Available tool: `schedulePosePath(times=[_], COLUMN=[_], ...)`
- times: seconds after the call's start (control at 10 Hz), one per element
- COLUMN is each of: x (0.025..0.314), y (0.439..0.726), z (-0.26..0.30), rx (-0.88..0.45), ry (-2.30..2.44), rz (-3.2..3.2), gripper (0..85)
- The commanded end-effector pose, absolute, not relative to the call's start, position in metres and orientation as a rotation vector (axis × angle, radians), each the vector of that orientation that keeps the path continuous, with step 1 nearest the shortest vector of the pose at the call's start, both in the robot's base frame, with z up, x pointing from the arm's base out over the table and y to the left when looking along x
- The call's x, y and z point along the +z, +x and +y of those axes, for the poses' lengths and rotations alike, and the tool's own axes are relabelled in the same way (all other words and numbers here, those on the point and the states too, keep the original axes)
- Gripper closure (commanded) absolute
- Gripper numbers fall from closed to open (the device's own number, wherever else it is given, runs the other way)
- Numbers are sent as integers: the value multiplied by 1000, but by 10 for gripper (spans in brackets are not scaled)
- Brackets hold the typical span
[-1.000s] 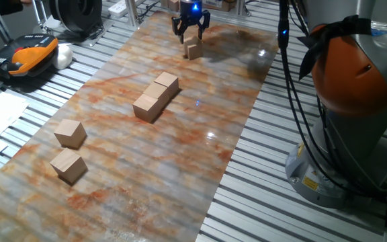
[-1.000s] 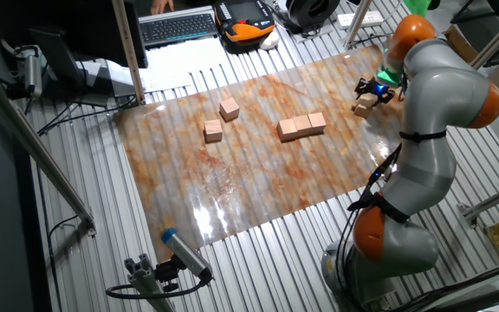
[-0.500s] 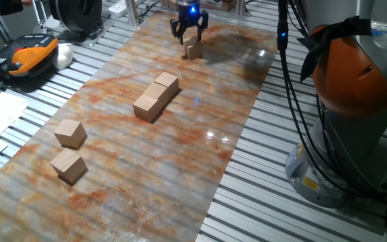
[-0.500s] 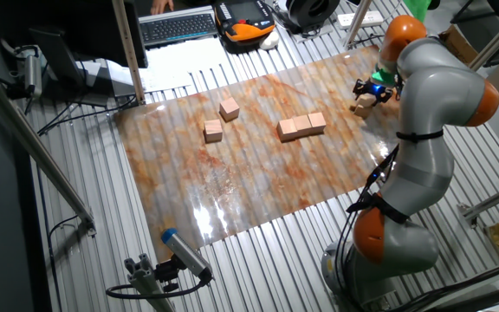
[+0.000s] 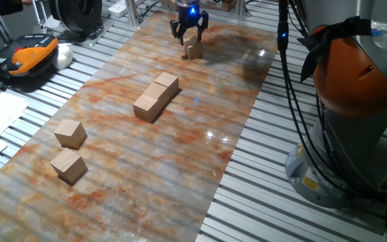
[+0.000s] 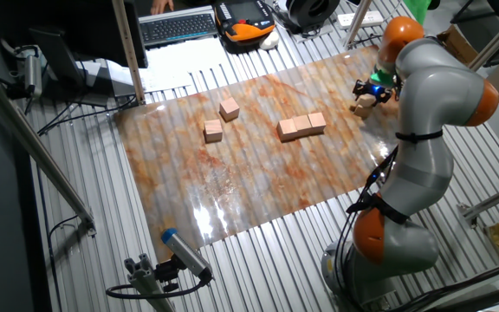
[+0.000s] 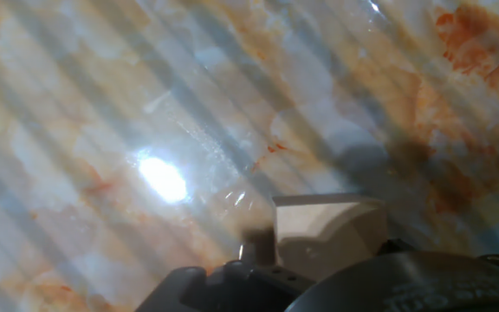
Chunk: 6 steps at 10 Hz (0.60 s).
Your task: Stack the blocks into a pyramid shape
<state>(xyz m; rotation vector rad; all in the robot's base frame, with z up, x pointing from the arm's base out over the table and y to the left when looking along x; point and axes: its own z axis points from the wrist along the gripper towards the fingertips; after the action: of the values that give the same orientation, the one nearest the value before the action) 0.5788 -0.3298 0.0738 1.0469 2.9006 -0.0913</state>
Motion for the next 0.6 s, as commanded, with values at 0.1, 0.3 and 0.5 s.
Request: schedulePosePath(times=[0.1,0.3,0.5], x=[72,71,69], y=[578,576,574], z=[-333,-335,-338], rx=[-110,-121,-122], ry=[1043,1048,1046], rz=[2895,2886,2880], gripper=[170,170,170])
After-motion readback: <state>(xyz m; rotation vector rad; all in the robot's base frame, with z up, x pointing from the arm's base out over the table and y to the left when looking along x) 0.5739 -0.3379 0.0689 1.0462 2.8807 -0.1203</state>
